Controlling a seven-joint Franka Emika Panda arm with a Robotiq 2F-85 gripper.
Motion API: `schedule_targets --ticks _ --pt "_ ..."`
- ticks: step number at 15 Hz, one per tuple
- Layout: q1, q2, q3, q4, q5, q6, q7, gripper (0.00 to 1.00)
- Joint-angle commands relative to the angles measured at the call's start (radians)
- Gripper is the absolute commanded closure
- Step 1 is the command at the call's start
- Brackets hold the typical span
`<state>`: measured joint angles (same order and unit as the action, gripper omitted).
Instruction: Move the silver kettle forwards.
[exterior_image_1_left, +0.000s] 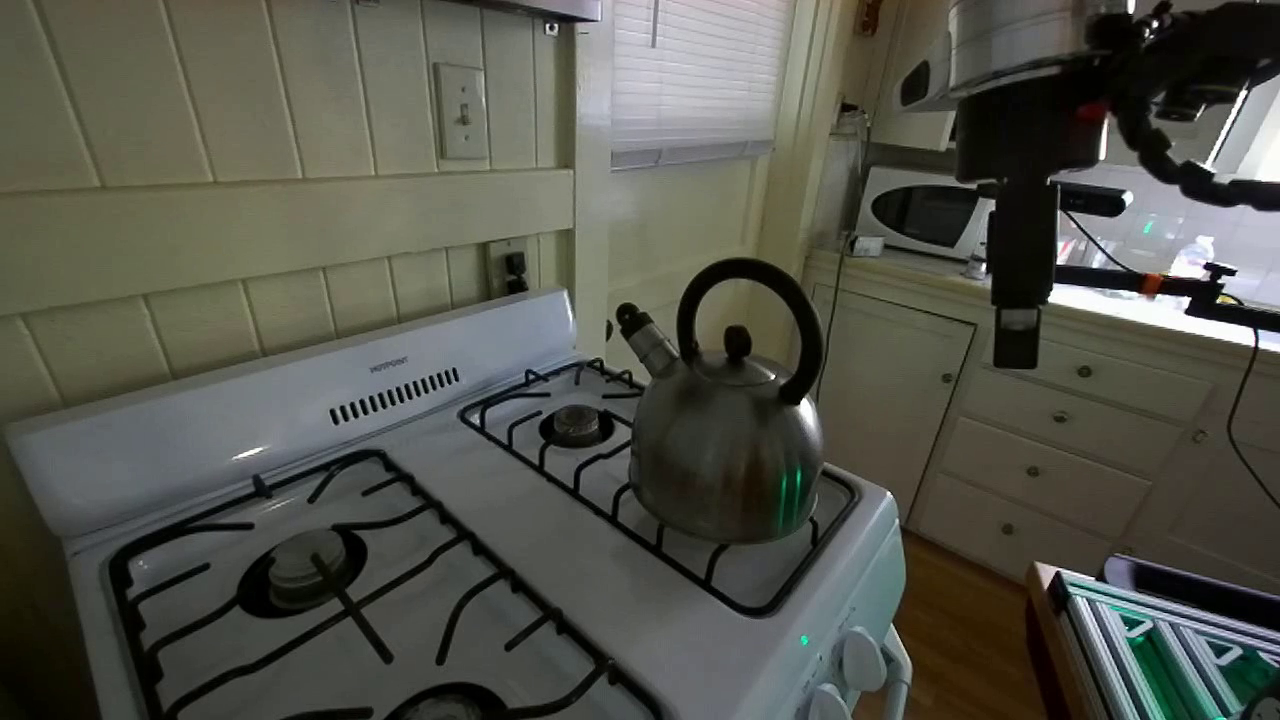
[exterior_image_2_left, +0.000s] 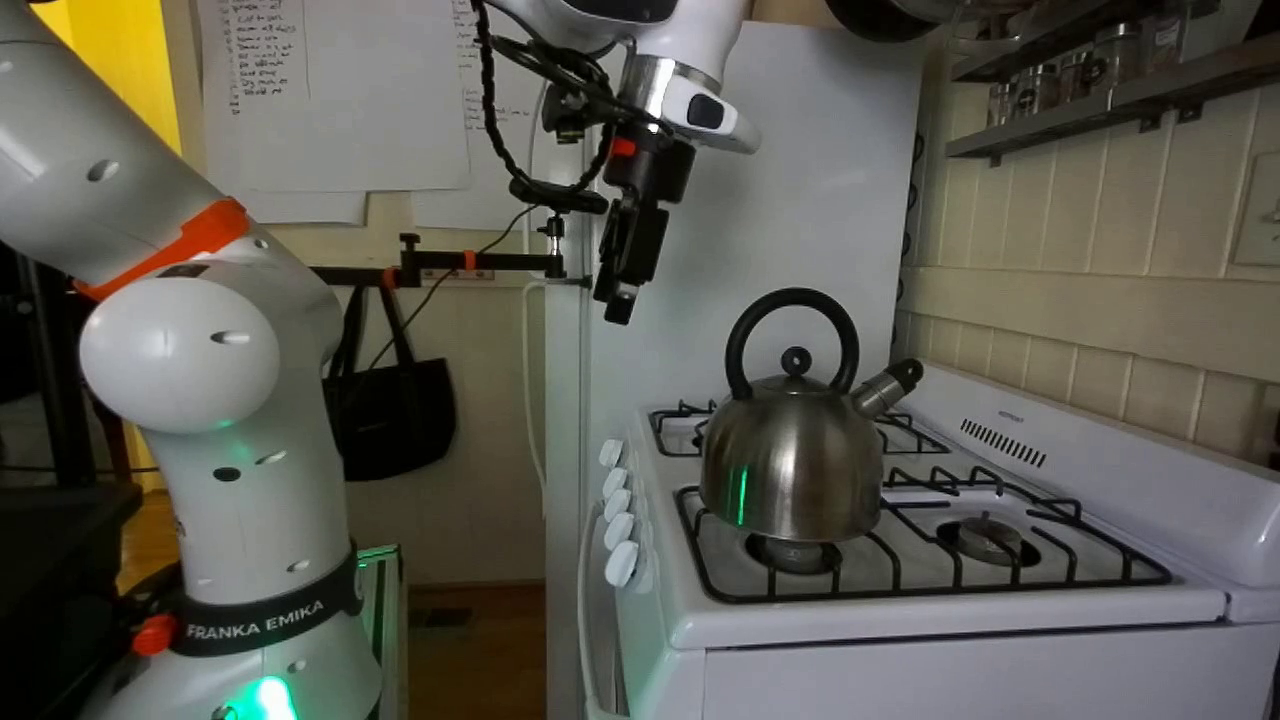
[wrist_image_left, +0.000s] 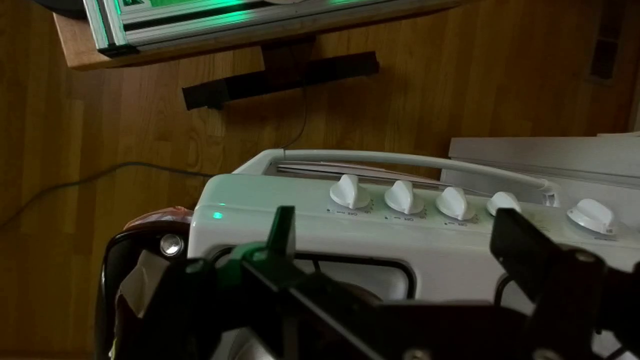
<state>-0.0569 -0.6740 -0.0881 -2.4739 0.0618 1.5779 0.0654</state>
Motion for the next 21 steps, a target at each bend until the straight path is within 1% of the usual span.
schedule_targets --ticks 1,5,9,12,17,18,21 --pt "0.000 0.020 0.042 0.015 0.014 0.074 0.015 0.00" --pt "0.000 0.016 0.070 0.016 0.022 0.190 0.047 0.00" --pt "-0.008 0.022 0.077 0.004 0.020 0.301 0.089 0.00" --pt "-0.007 0.048 0.087 0.007 0.012 0.376 0.112 0.00" --pt "-0.010 0.110 0.126 0.017 -0.021 0.508 0.160 0.00" --pt "-0.001 0.082 0.104 0.014 -0.005 0.468 0.128 0.00" --pt "0.001 0.105 0.115 0.015 -0.007 0.495 0.139 0.00"
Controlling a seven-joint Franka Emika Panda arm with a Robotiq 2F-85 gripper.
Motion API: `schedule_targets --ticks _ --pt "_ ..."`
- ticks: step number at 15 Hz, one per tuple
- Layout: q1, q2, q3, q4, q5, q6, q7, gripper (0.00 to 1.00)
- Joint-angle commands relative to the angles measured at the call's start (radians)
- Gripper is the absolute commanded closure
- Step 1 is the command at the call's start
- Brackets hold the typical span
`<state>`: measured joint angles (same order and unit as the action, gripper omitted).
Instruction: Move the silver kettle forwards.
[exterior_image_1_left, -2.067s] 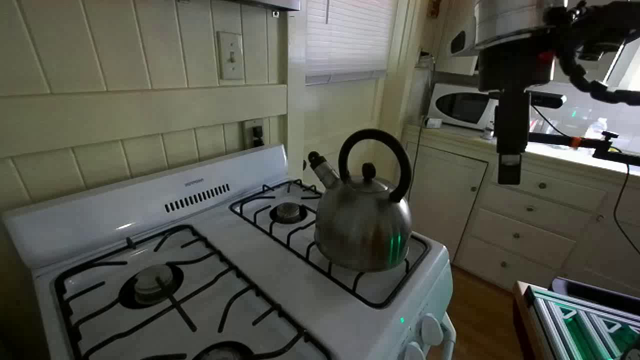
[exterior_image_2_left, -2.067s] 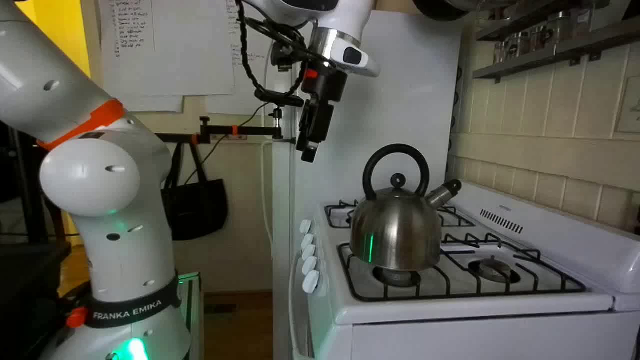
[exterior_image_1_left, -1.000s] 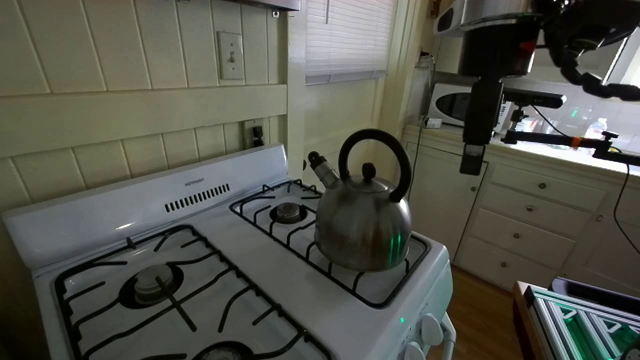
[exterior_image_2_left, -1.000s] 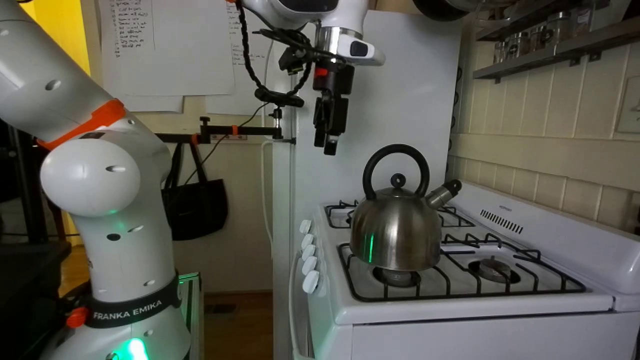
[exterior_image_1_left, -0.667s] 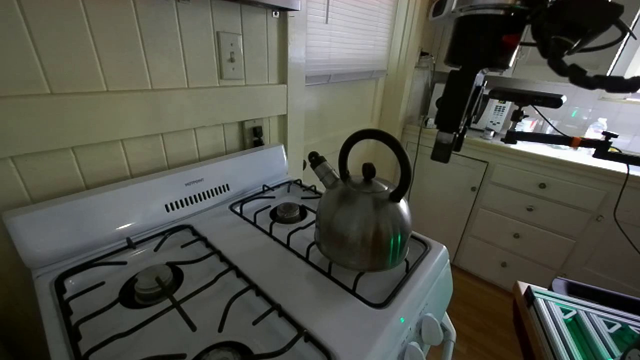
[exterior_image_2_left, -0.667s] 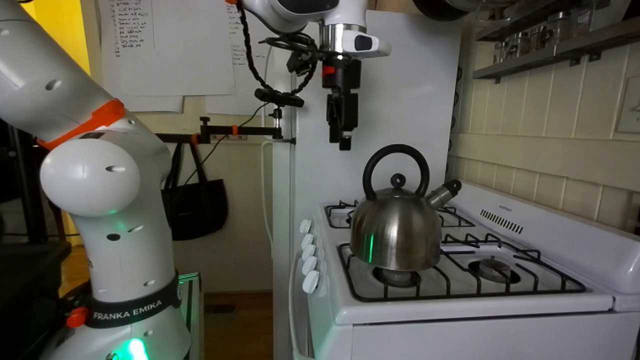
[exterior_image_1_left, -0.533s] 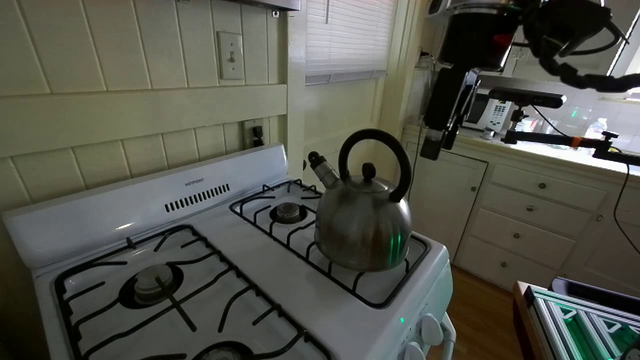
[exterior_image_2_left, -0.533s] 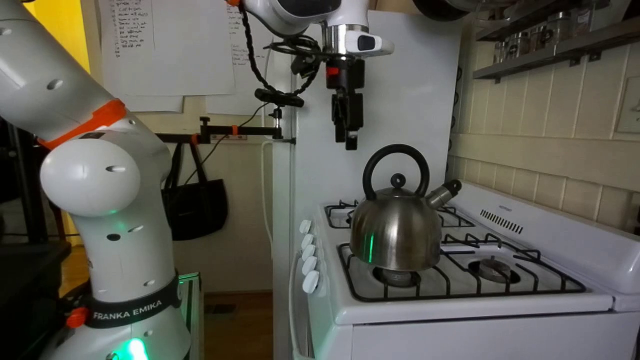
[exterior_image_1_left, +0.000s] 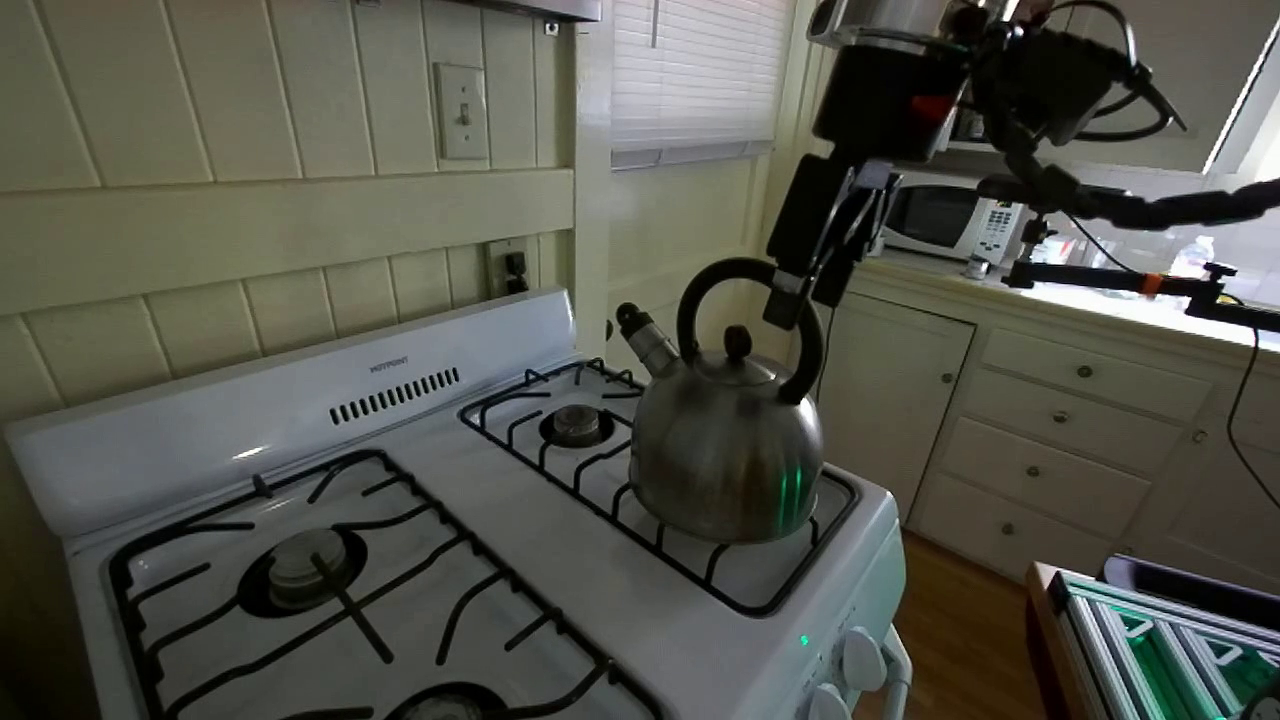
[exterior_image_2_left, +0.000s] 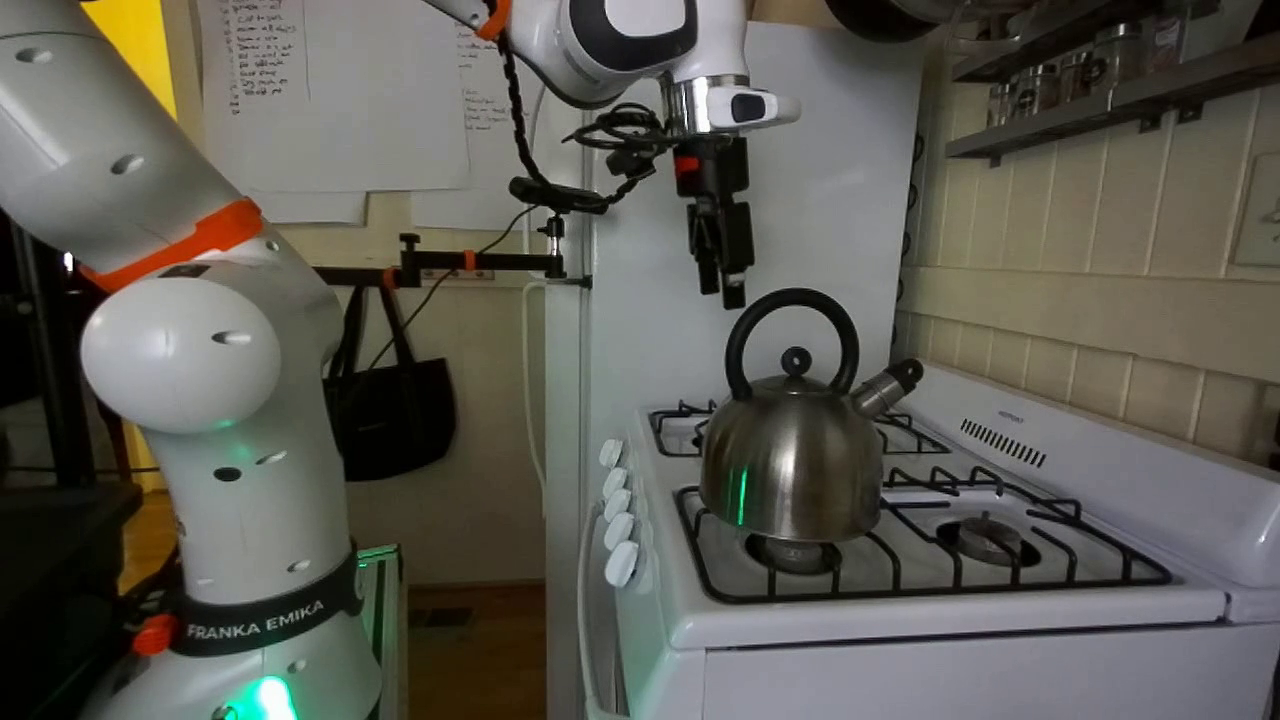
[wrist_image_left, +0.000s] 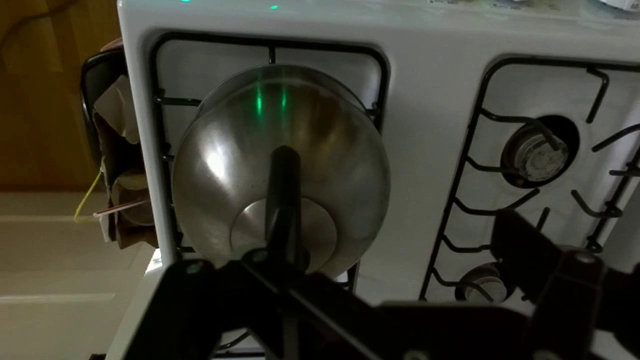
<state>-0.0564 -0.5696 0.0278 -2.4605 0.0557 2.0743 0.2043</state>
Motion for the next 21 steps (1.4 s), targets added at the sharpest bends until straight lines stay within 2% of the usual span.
schedule_targets --ticks 1,4,5,17,18,19,21 --pt "0.001 0.001 -0.001 0.001 0.000 -0.001 0.001 0.00" --pt "0.000 0.001 -0.001 0.002 -0.001 -0.001 0.002 0.00" --pt "-0.018 -0.002 0.017 0.002 -0.028 -0.004 0.039 0.00" --pt "-0.062 0.060 0.047 0.009 -0.132 0.116 0.131 0.00" --pt "-0.064 0.070 0.047 0.010 -0.141 0.126 0.136 0.02" --pt "-0.064 0.081 0.048 0.011 -0.149 0.133 0.140 0.22" --pt "-0.067 0.099 0.049 0.013 -0.163 0.147 0.149 0.29"
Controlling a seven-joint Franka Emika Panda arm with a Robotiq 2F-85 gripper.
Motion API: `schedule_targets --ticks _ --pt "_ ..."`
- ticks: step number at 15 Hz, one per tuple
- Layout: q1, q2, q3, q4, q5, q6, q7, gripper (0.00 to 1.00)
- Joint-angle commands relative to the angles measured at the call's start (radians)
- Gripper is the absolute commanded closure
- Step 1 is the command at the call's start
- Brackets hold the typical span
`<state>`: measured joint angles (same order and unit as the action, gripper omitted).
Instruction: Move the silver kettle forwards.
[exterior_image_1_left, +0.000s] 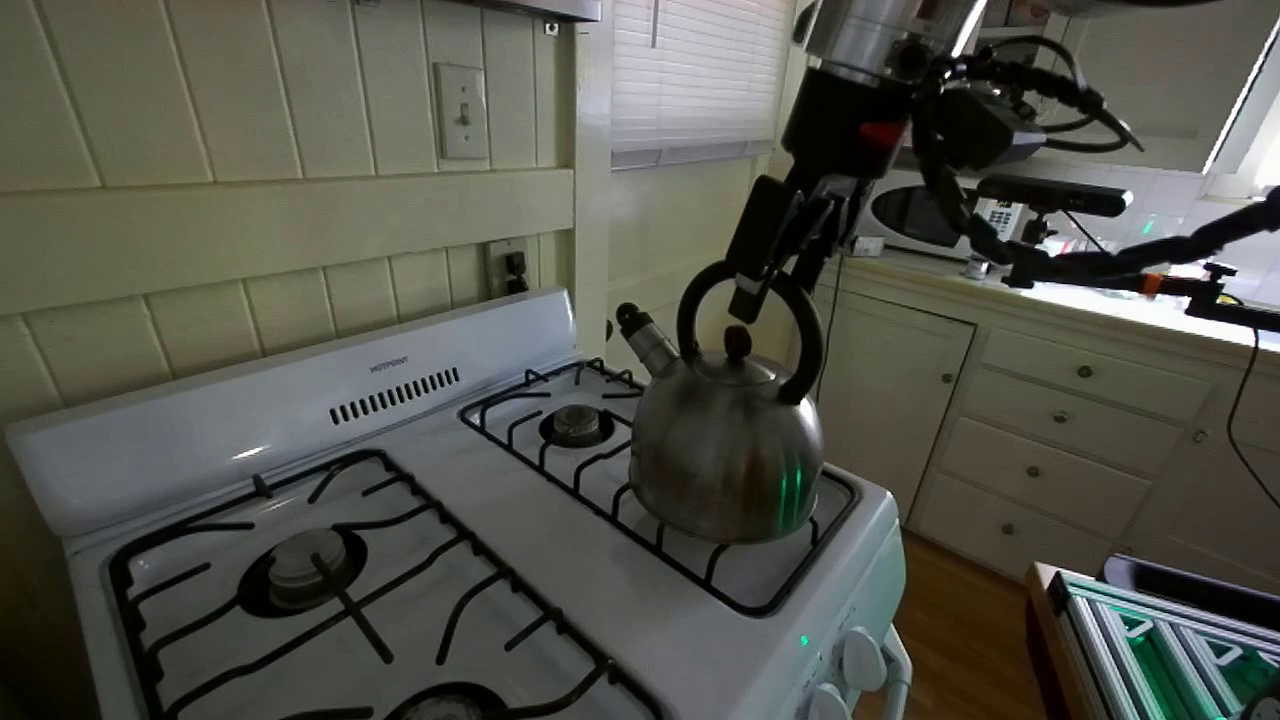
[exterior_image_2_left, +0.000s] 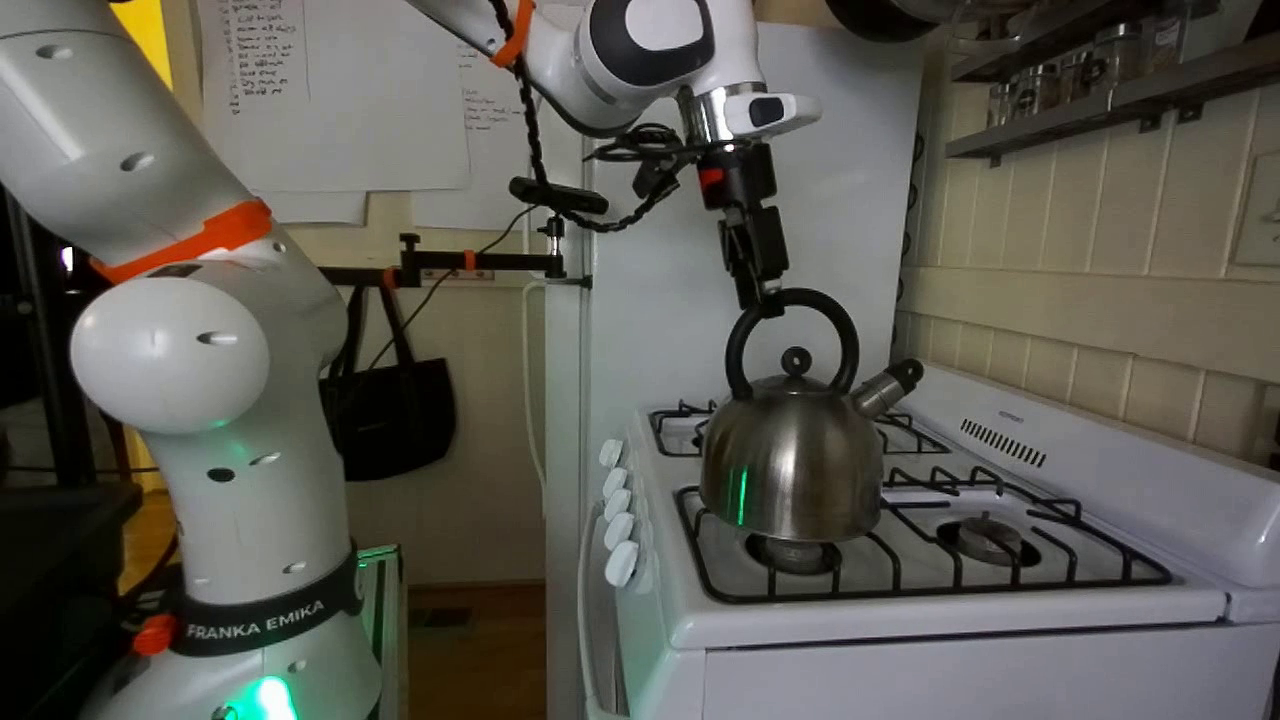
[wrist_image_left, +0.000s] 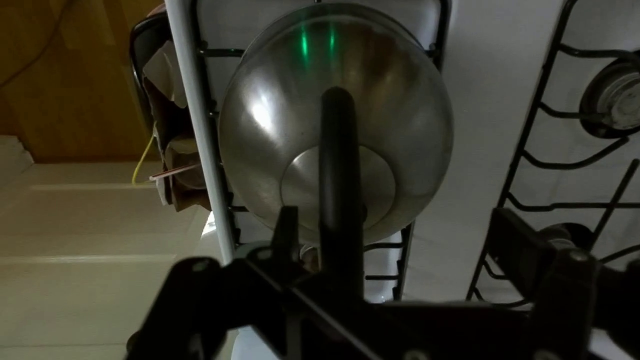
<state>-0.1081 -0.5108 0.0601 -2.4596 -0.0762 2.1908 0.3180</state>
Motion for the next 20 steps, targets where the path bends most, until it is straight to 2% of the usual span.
schedule_targets --ticks 1,3,9,10,20 --pt "-0.017 0.047 0.017 0.013 -0.038 0.037 0.042 0.35" --pt "-0.021 0.057 0.016 0.013 -0.052 0.049 0.053 0.53" --pt "-0.041 0.066 0.012 0.019 -0.084 0.049 0.073 0.97" --pt "-0.044 0.068 0.011 0.021 -0.088 0.049 0.074 1.00" --pt "-0.033 0.147 0.013 0.115 -0.086 0.081 0.072 0.98"
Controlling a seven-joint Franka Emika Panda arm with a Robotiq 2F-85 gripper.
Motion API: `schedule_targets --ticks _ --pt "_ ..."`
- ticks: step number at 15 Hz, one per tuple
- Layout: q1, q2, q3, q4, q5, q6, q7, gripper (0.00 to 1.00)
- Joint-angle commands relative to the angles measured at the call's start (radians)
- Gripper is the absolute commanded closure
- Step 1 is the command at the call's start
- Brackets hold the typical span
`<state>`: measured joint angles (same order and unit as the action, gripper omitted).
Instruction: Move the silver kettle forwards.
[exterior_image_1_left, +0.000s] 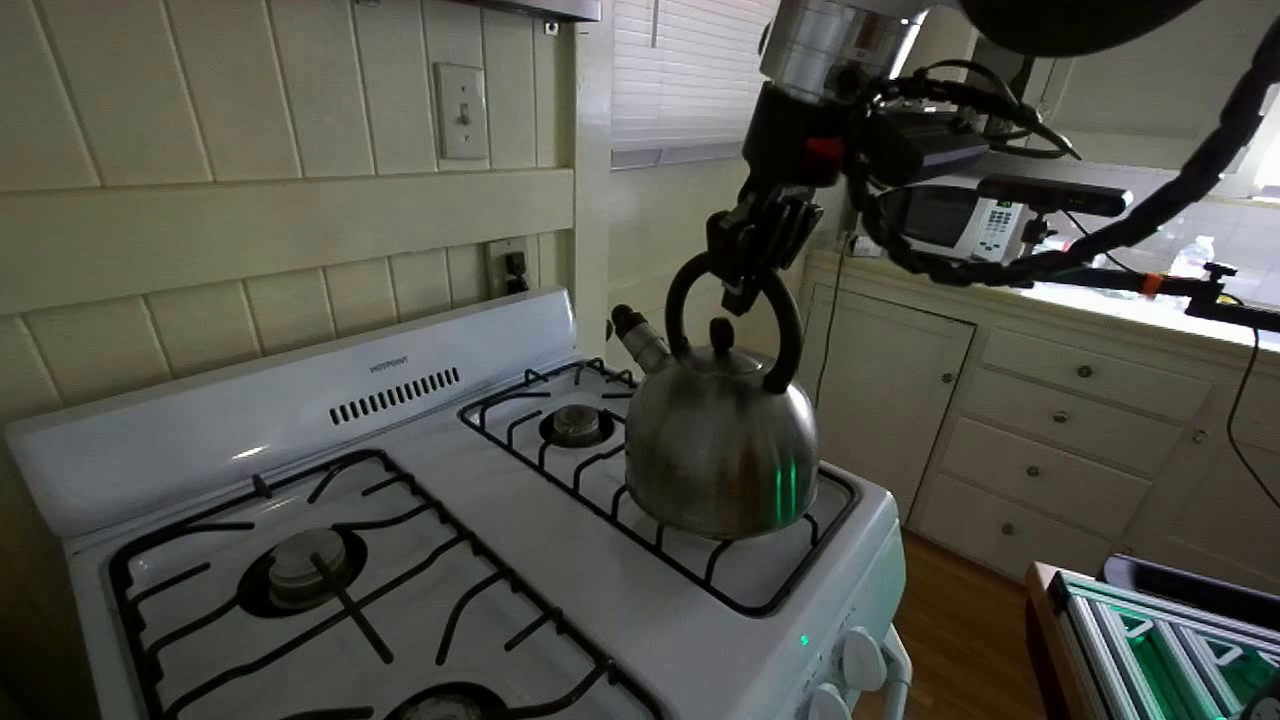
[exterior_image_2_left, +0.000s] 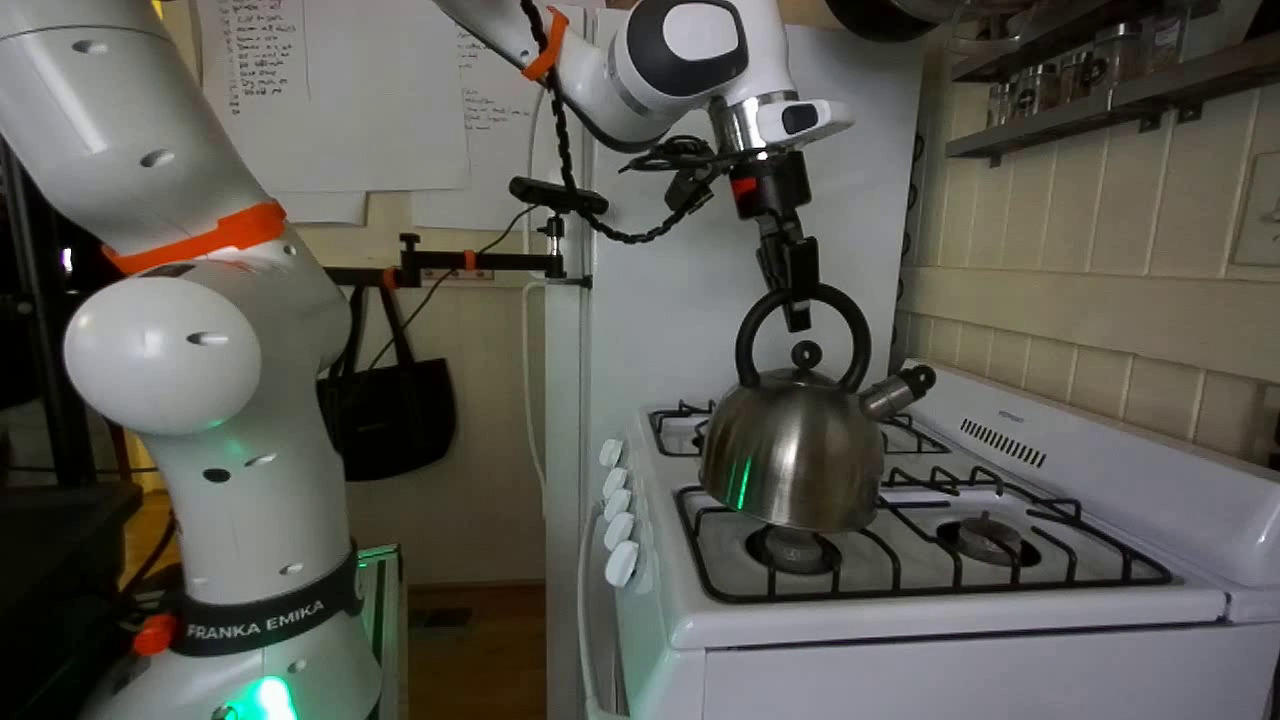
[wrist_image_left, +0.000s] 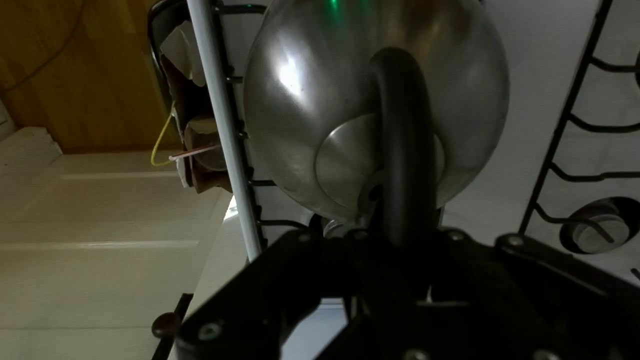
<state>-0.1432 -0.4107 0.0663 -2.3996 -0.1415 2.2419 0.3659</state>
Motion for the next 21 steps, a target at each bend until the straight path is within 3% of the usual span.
schedule_targets --ticks 1,21 --pt "0.000 0.058 0.008 0.073 -0.028 0.034 0.025 0.98" --pt "0.013 0.318 -0.040 0.338 -0.090 0.157 0.019 0.98"
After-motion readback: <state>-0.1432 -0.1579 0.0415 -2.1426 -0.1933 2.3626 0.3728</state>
